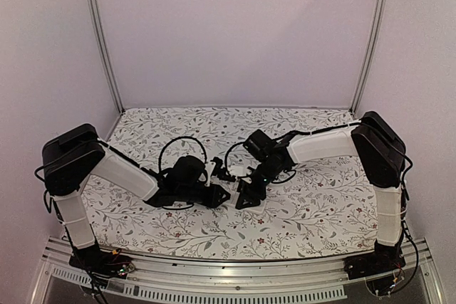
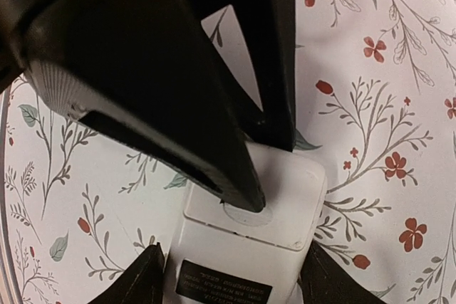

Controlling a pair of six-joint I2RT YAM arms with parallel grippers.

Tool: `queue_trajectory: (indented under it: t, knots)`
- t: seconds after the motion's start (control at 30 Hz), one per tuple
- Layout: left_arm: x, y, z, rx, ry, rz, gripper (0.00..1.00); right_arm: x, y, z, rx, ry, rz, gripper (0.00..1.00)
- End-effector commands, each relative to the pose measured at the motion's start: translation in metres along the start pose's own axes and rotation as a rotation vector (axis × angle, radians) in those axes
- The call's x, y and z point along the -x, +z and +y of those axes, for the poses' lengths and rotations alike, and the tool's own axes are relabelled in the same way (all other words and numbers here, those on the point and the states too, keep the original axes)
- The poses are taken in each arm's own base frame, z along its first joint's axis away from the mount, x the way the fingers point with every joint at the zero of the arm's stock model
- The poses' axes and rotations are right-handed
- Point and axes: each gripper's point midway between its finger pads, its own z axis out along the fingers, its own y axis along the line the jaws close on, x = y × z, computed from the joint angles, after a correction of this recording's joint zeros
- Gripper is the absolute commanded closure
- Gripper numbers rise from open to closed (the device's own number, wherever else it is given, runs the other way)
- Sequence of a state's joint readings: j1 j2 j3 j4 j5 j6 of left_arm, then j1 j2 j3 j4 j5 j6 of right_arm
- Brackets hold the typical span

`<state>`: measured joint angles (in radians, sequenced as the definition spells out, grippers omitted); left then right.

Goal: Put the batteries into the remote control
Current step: Load the battery cover onto the remote control without the battery cover, then adjust the remote control at the center of the board.

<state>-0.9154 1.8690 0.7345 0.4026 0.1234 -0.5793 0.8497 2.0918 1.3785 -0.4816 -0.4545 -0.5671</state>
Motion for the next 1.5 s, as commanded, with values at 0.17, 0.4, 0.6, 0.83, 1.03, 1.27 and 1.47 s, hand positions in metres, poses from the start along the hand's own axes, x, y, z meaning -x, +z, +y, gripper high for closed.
queue_trajectory:
  t: [0.17, 0.4, 0.6, 0.83, 1.03, 1.27, 1.47]
  knots:
    - [-0.170, -0.014, -0.005, -0.029, 0.072, 0.582, 0.81, -0.074, 0.026, 0.010, 0.020, 0.101, 0.238, 0.40]
    - [-0.163, -0.017, -0.008, -0.070, 0.037, 0.549, 0.78, -0.077, 0.024, 0.007, 0.000, 0.100, 0.237, 0.37]
    - [-0.111, -0.024, 0.007, -0.046, -0.045, 0.395, 0.65, -0.049, -0.018, -0.006, -0.095, 0.114, 0.103, 0.16]
    - [-0.079, -0.029, 0.006, -0.041, -0.041, 0.327, 0.55, -0.020, -0.066, -0.012, -0.197, 0.137, -0.020, 0.01]
    - [-0.057, -0.048, 0.020, 0.028, -0.050, 0.210, 0.48, -0.005, -0.123, -0.016, -0.312, 0.231, -0.190, 0.01]
    - [-0.041, -0.062, 0.025, 0.097, -0.031, 0.155, 0.52, -0.012, -0.191, -0.015, -0.541, 0.433, -0.510, 0.01]
    - [-0.034, -0.047, 0.007, 0.064, -0.046, 0.172, 0.62, -0.043, -0.174, -0.020, -0.461, 0.738, -0.324, 0.13]
